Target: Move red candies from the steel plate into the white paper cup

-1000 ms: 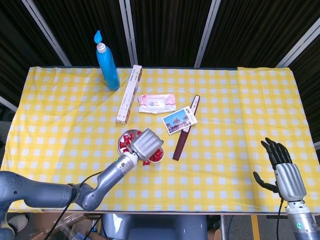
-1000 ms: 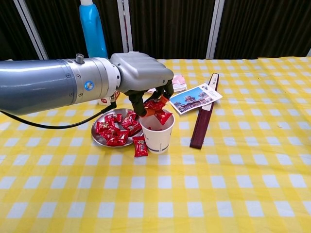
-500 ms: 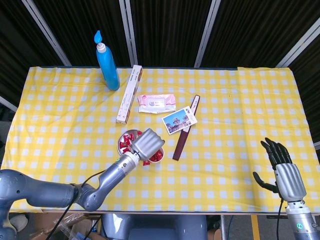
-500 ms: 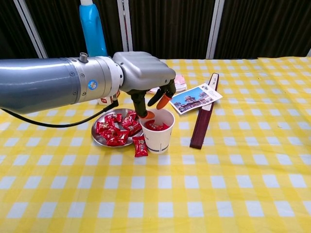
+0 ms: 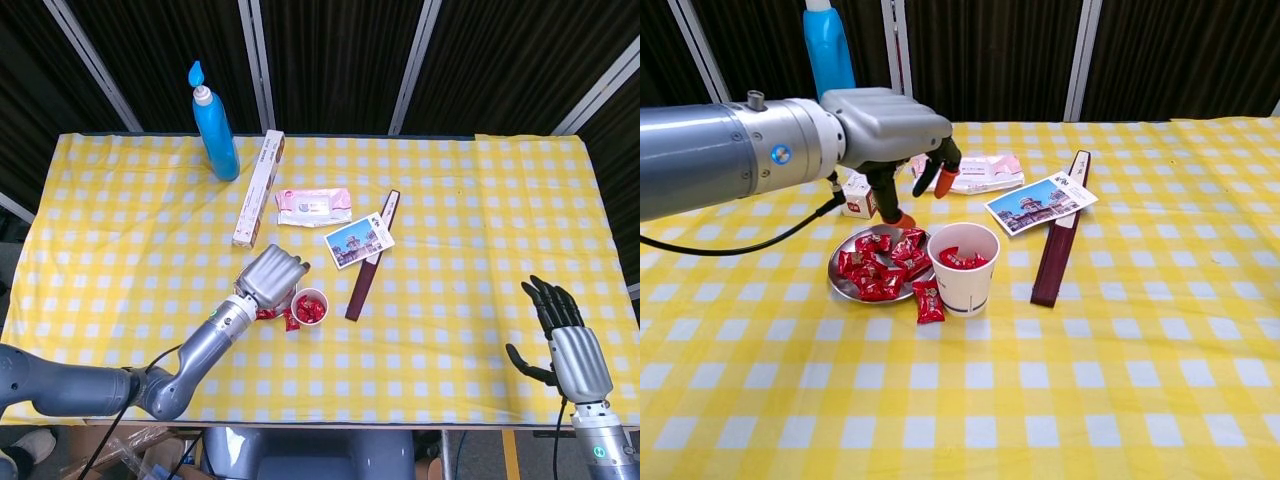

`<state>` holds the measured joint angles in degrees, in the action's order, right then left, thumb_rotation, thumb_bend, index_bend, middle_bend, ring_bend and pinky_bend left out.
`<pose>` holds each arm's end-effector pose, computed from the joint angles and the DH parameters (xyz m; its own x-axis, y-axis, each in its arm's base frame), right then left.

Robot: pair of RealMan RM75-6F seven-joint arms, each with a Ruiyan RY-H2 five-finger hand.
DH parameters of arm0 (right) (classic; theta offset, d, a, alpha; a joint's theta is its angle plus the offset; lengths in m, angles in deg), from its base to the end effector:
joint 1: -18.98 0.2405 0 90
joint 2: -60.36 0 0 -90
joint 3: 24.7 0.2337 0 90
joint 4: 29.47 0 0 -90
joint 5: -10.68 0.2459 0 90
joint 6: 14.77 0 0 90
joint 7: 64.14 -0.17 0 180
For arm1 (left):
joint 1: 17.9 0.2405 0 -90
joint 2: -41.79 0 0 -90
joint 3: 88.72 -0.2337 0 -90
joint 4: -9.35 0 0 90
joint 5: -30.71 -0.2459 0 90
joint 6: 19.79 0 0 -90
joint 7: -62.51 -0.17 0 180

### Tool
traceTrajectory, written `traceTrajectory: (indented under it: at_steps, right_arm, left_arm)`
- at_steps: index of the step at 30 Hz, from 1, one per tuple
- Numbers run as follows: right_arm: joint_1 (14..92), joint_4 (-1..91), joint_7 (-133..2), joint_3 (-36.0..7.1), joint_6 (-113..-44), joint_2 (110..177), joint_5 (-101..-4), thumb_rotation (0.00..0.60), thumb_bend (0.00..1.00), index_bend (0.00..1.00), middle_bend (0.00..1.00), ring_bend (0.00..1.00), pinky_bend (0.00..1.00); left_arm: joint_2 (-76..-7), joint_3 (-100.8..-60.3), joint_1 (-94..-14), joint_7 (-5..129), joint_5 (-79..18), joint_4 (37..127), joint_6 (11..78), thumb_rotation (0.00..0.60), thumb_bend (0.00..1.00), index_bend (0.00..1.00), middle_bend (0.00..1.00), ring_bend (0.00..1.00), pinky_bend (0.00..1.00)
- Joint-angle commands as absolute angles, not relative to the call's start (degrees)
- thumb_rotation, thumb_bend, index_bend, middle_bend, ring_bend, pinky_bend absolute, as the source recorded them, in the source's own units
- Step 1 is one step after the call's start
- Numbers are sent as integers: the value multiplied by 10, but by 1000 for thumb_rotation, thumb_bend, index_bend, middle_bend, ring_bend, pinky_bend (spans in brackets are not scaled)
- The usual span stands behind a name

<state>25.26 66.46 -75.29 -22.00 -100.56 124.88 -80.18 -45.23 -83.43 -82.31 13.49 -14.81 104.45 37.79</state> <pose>-0.2699 -0.2122 0.1042 0.1497 -0.0136 0.9886 -0.9815 -0.1224 0.1469 -0.0180 0.3471 -0.0770 0.7712 0.0642 0.6334 0.5355 -0.6034 -0.5909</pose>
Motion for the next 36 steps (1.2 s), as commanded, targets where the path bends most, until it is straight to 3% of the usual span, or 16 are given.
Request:
traceTrajectory:
  at_steps: [1, 9, 17, 36]
  right_arm:
    - [253, 665, -752, -220, -1005, 1249, -802, 600, 388, 0, 0, 0, 0]
    - [253, 664, -747, -220, -1002, 1250, -799, 600, 388, 0, 0, 0, 0]
    - [253, 665, -745, -220, -1003, 1251, -799, 600, 387, 0, 0, 0, 0]
    - [253, 666, -750, -220, -1003, 1248, -799, 600, 388, 0, 0, 0, 0]
  left_arm:
    - [-440, -845, -815, 131, -134, 1047, 380, 600, 242, 393, 437, 874, 941]
    - [-426, -877, -799, 120, -99, 1049, 372, 600, 186, 356, 379, 874, 940]
    - [-433, -887, -790, 135, -101, 1044, 358, 600, 185, 438, 440, 875, 941]
    - [-488, -893, -788, 157, -128, 980, 324, 600, 209, 481, 470, 875, 941]
